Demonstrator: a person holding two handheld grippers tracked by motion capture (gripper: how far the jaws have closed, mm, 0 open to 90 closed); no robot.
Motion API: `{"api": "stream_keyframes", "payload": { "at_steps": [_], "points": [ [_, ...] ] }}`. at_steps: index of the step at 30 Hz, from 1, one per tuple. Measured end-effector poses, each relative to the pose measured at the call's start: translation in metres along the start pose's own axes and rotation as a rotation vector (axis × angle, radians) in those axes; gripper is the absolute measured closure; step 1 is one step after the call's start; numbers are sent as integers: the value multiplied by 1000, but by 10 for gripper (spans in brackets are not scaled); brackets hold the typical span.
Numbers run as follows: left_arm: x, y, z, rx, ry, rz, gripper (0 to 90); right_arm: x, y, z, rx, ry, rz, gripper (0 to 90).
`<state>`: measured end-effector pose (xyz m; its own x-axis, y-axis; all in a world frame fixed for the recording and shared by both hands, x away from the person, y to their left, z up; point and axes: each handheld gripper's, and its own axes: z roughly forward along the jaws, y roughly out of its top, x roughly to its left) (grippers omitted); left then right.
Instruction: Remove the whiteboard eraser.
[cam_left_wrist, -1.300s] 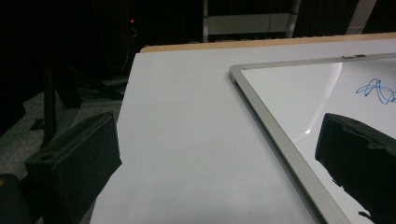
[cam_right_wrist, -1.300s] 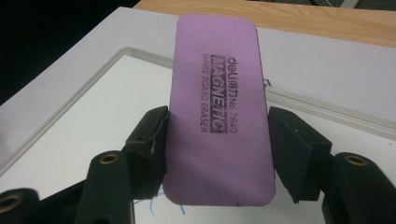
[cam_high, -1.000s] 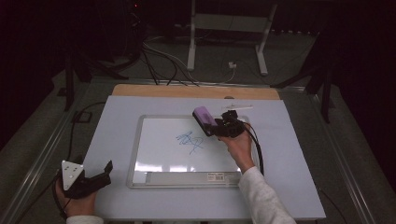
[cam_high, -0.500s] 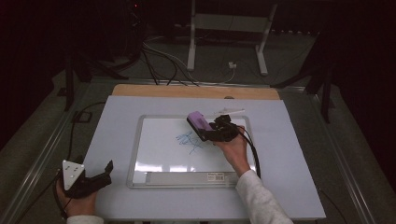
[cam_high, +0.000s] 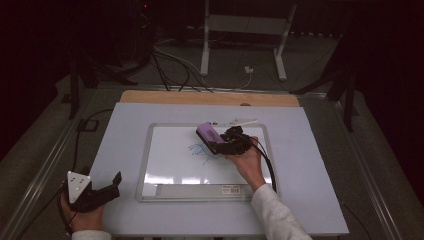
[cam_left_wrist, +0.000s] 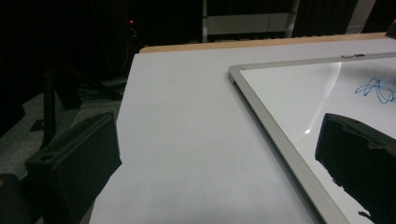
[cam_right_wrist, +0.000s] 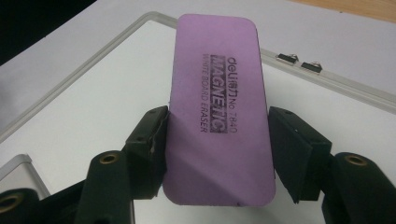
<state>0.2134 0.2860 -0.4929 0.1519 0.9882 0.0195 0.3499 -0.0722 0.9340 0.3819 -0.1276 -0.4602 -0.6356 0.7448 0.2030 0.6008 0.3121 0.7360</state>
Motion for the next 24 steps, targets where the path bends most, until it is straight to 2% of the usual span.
{"api": "stream_keyframes", "payload": {
  "at_steps": [24],
  "points": [
    [0,0,1,3,-2,0,8,13,-6,10,48,32,-63,412]
  ]
}}
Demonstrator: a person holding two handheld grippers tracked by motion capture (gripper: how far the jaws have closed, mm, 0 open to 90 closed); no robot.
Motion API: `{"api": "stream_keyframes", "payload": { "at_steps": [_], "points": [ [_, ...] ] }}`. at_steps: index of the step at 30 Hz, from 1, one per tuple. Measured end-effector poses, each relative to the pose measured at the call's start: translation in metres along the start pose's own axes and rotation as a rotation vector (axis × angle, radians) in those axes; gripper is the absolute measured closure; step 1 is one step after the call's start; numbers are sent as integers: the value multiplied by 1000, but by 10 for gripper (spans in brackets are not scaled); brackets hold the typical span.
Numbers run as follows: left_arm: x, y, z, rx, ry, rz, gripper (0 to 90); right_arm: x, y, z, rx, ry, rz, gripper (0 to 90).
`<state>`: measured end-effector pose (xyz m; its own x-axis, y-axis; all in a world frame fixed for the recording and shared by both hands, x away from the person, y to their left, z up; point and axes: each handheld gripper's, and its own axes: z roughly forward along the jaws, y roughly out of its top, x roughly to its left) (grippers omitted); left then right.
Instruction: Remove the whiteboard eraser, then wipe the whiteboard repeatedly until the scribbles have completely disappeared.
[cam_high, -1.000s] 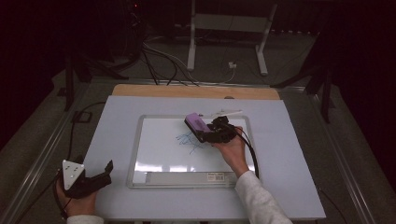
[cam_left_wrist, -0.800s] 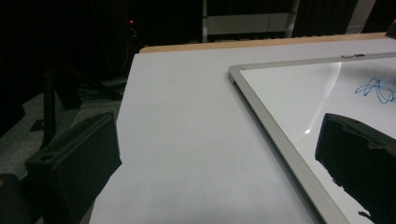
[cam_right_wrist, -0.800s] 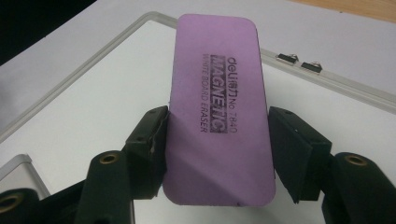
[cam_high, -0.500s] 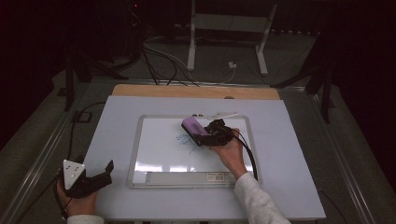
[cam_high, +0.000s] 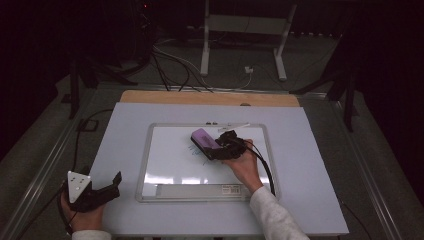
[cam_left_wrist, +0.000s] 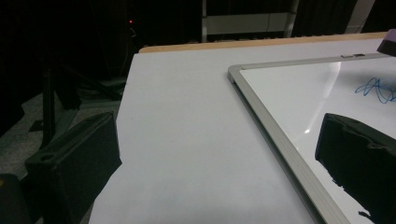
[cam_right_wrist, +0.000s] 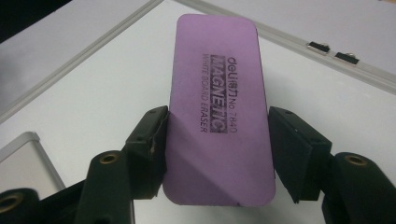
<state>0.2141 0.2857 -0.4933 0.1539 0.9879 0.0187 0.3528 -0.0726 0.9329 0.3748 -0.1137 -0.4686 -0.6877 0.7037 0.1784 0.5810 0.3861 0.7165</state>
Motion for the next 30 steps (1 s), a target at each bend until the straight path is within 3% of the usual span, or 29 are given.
{"api": "stream_keyframes", "payload": {
  "at_steps": [20,30],
  "points": [
    [0,0,0,-1,1,0,8,11,-8,12,76,28,-68,412],
    [0,0,0,-1,2,-2,8,20,-16,21,143,19,-142,411]
  ]
}}
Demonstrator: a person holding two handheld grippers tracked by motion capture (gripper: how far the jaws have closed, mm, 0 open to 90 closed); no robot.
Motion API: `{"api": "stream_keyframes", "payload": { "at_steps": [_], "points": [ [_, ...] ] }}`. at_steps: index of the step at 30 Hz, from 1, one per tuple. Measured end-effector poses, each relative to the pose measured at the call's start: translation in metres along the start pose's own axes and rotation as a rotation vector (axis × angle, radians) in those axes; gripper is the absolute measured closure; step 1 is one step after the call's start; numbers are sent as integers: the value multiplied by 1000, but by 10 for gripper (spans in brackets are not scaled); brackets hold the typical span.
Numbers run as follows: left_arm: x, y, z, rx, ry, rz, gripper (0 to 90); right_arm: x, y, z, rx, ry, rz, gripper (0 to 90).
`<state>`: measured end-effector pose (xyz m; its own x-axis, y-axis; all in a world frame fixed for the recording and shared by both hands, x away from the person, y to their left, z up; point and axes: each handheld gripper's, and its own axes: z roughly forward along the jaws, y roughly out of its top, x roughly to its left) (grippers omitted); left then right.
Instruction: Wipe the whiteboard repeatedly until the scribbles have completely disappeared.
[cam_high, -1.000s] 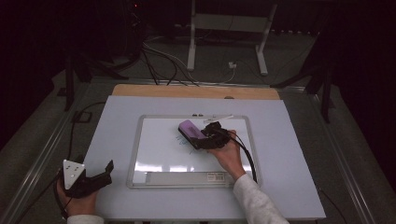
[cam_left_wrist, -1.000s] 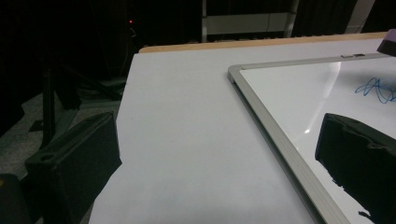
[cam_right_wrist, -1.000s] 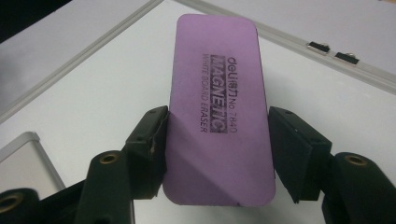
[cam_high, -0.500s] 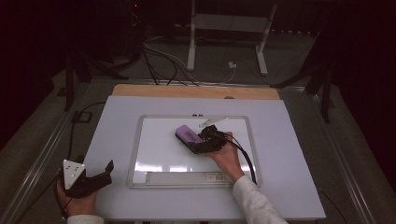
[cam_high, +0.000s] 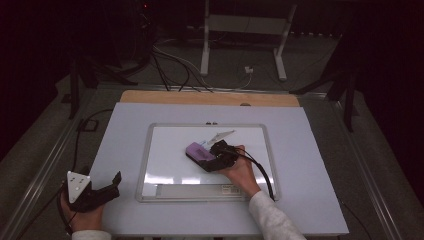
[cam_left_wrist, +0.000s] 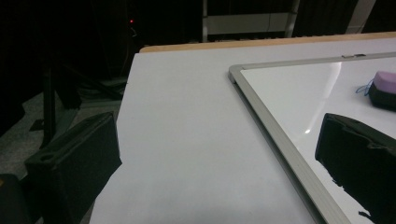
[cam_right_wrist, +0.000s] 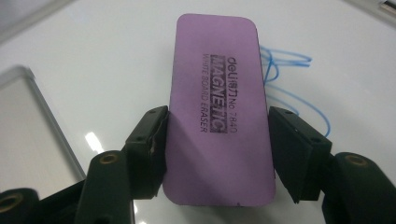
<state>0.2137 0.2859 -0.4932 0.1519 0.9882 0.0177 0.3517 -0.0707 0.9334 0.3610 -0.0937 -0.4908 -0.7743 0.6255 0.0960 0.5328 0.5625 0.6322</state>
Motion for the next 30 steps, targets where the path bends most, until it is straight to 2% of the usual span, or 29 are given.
{"api": "stream_keyframes", "payload": {
  "at_steps": [2,5,7,8,10,13,16,20,22,30],
  "points": [
    [0,0,0,0,0,-1,8,1,-1,0,2,-4,-12,411],
    [0,0,0,-1,1,0,8,-1,0,0,11,10,3,403],
    [0,0,0,-2,1,0,8,-2,1,1,15,24,15,333],
    [0,0,0,0,1,0,8,-2,2,1,2,-2,12,291],
    [0,0,0,4,0,3,8,-2,3,1,-5,-4,15,278],
    [0,0,0,0,0,3,8,-5,9,3,-33,13,50,261],
    [0,0,0,1,0,0,8,-6,12,9,-35,28,62,256],
    [0,0,0,0,-1,1,8,-3,14,17,-18,35,48,291],
    [0,0,0,0,-1,0,8,-1,14,20,-11,32,38,404],
    [-1,0,0,3,0,6,8,6,12,16,21,42,-21,413]
  ]
}}
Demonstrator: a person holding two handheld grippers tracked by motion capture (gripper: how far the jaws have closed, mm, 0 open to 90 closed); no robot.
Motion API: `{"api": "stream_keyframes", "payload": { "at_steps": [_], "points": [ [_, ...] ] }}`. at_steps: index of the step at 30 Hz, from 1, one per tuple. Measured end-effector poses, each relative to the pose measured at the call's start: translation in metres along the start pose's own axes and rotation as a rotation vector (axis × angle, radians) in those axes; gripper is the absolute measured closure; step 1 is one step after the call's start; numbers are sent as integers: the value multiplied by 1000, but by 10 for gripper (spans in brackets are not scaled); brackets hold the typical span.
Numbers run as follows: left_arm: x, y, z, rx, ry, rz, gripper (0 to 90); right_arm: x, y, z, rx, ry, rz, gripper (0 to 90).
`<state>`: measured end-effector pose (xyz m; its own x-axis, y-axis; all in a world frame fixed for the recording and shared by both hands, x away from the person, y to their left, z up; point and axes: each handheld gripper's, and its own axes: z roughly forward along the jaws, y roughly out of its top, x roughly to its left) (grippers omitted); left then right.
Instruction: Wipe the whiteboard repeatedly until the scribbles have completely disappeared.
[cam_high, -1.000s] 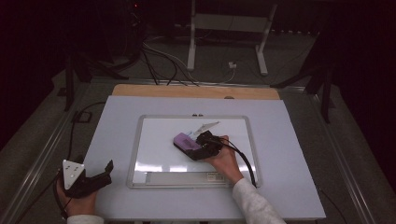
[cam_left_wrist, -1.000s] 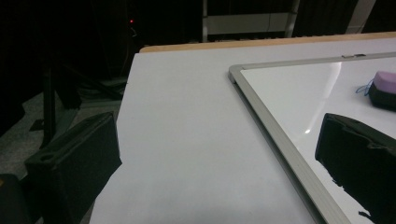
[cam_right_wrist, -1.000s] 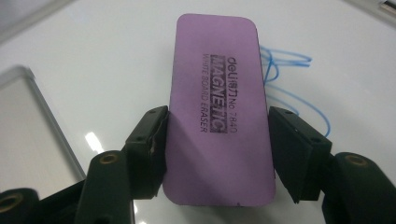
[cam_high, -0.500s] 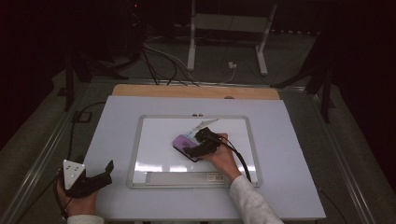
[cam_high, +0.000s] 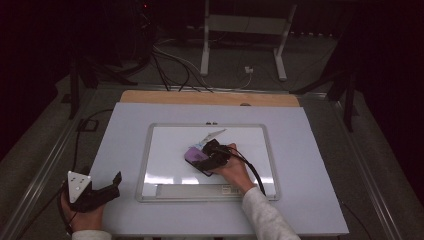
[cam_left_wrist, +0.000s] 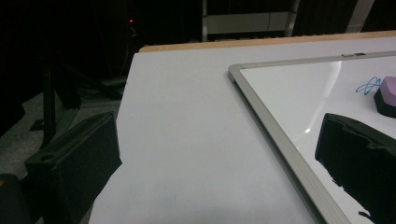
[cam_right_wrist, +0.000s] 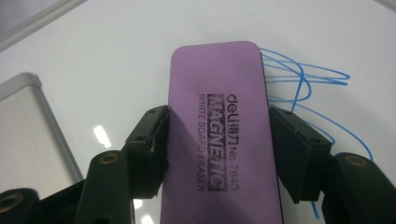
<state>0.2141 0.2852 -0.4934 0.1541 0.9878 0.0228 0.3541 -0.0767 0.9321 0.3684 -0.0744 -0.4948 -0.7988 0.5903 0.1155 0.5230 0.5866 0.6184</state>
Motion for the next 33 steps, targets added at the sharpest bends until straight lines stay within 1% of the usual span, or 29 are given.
{"api": "stream_keyframes", "payload": {
  "at_steps": [3,4,5,7,10,13,14,15,16,19,20,21,22,24,26,29,31,32,33],
  "points": [
    [0,0,-1,-2,2,-3,8,-1,-1,-1,6,0,7,414],
    [0,0,-1,-3,3,-4,8,-2,-1,-2,7,-8,9,414],
    [1,0,-1,-3,2,-6,8,-3,-2,-3,8,-24,10,414],
    [1,0,-1,-2,2,-6,8,-9,-3,-5,12,-63,29,414],
    [0,0,-1,-3,2,-3,8,-23,-5,-10,16,-127,89,415],
    [1,0,-1,-3,2,-8,8,-37,-8,-15,25,-229,183,416],
    [1,0,-1,-4,2,-7,8,-40,-9,-16,25,-247,208,416],
    [1,0,-1,-5,3,-6,8,-42,-9,-17,21,-254,227,415],
    [0,0,-1,-4,3,-6,8,-43,-10,-17,17,-255,234,415],
    [0,0,0,1,2,-3,8,-39,-10,-16,14,-274,220,415],
    [0,0,0,2,2,-2,8,-37,-10,-16,15,-251,217,415],
    [0,0,1,3,1,-1,8,-35,-10,-15,13,-236,198,415],
    [0,0,1,2,1,-1,8,-32,-9,-15,13,-239,180,415],
    [0,0,1,5,1,1,8,-27,-9,-13,13,-206,167,415],
    [-1,0,1,5,0,2,8,-20,-8,-11,16,-178,137,415],
    [0,0,1,5,1,1,8,-8,-7,-8,23,-127,80,415],
    [0,0,1,5,0,0,8,0,-7,-7,30,-77,31,415],
    [0,0,1,4,1,0,8,3,-7,-7,35,-65,14,415],
    [0,0,1,3,2,-2,8,4,-7,-8,37,-60,8,415]
  ]
}}
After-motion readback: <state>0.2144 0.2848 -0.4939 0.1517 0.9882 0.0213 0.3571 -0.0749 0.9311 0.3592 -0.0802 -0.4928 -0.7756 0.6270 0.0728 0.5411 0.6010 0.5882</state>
